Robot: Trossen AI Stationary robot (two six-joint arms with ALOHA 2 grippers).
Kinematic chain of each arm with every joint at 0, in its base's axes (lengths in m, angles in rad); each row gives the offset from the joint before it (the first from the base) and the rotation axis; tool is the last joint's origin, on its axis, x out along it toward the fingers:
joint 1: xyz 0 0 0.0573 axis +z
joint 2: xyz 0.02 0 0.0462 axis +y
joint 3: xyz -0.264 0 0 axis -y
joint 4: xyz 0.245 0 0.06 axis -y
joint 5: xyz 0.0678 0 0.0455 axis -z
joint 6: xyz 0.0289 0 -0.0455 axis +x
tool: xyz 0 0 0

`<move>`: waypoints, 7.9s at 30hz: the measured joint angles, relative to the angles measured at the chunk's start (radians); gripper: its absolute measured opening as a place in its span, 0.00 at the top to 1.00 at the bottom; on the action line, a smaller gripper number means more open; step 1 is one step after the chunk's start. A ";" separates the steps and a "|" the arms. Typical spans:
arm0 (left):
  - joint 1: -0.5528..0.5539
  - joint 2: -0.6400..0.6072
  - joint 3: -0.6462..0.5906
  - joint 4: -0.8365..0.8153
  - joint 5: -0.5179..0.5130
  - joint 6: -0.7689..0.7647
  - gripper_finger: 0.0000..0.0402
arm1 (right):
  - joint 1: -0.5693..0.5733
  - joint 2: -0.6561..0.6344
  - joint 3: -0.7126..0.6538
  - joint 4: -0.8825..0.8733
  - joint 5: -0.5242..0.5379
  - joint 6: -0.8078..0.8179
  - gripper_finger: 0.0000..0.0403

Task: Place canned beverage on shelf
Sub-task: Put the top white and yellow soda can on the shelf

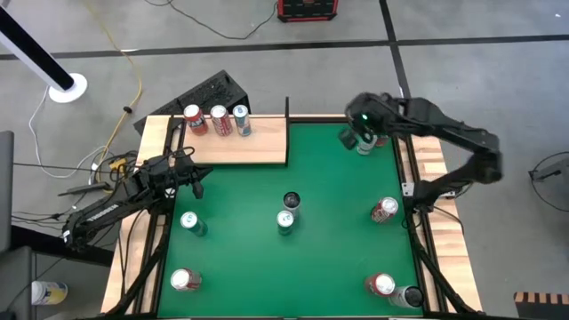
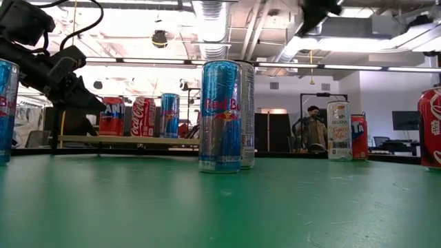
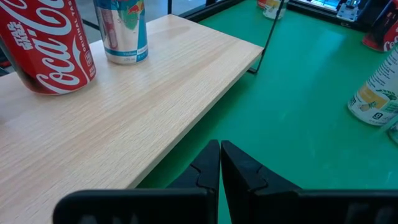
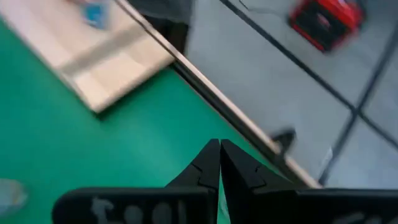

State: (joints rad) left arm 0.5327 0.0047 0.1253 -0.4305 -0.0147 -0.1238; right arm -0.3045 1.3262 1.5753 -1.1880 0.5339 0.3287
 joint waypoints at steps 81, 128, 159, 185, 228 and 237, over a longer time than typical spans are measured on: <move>0.000 0.000 0.000 0.000 0.000 0.000 1.00 | -0.096 0.105 -0.090 0.767 -0.270 -0.269 0.33; 0.000 0.001 0.000 0.000 0.000 0.000 1.00 | -0.241 0.936 0.731 0.239 -0.615 -0.592 0.33; 0.000 0.001 0.000 0.000 0.000 0.000 1.00 | -0.239 0.936 0.732 0.260 -0.611 -0.625 0.08; 0.000 0.001 0.000 0.000 0.000 0.000 1.00 | -0.201 0.923 0.731 0.420 -0.332 -0.224 0.08; 0.000 0.001 0.000 0.000 0.000 0.000 1.00 | -0.147 0.937 0.679 0.644 -0.112 0.001 0.08; 0.000 0.001 0.000 0.000 0.000 0.000 1.00 | -0.131 0.937 0.642 0.669 -0.113 0.021 0.08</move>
State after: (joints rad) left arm 0.5323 0.0055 0.1253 -0.4307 -0.0149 -0.1238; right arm -0.4353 2.2627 2.2173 -0.5186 0.4213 0.3500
